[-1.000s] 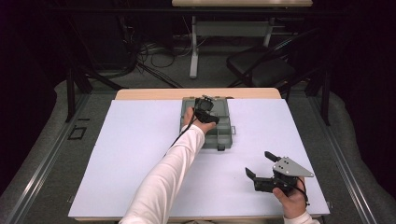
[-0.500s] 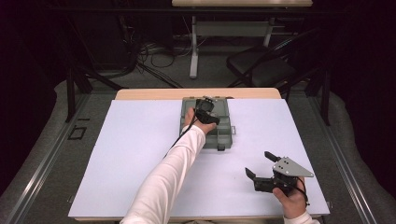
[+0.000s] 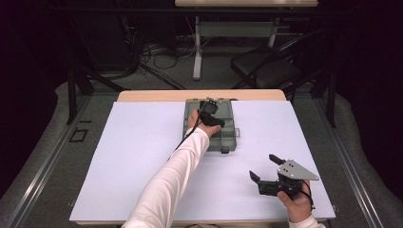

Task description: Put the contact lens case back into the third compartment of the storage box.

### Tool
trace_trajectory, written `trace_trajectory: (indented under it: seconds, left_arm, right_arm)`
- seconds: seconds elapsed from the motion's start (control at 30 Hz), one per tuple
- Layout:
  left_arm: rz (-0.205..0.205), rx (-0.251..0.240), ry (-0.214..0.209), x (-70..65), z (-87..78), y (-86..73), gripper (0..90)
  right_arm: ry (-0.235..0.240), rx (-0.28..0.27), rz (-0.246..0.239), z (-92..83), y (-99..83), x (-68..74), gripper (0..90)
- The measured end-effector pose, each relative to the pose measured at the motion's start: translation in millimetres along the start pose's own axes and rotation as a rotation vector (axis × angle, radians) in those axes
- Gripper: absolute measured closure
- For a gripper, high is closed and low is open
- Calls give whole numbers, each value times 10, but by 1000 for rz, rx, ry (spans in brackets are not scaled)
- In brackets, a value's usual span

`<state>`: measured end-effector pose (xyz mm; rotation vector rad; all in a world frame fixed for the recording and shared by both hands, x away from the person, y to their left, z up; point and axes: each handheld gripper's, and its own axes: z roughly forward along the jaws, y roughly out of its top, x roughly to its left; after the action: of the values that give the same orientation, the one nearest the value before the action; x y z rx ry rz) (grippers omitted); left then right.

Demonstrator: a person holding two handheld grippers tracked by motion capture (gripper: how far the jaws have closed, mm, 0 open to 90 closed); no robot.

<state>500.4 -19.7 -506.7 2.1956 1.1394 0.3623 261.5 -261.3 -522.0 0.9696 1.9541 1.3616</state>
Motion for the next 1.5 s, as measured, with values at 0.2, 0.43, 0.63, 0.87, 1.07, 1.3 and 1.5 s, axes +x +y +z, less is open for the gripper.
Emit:
trace_trajectory:
  seconds: [0.2, 0.43, 0.63, 0.87, 1.07, 1.3, 1.5]
  left_arm:
    - [29, 10, 23, 15, -52, 6, 353]
    - [14, 26, 7, 61, -190, 13, 366]
    - [16, 9, -9, 86, -300, 1, 292]
    - [27, 9, -39, 129, -416, -40, 234]
    - [48, 33, -82, 176, -533, -131, 160]
    - [49, 17, -93, 278, -718, -236, 160]
    - [47, 5, -96, 373, -892, -324, 160]
  right_arm:
    - [-1, 0, 0, 0, 0, 0, 82]
    - [-3, -4, -2, -5, -2, 9, 82]
    - [-9, -4, 0, -17, -5, 12, 82]
    - [-12, -1, 0, -19, -8, 14, 82]
    - [-12, -1, 2, -19, -8, 11, 82]
    - [-12, 2, -1, -12, -6, 15, 82]
    - [-11, 7, -7, -4, -6, 23, 82]
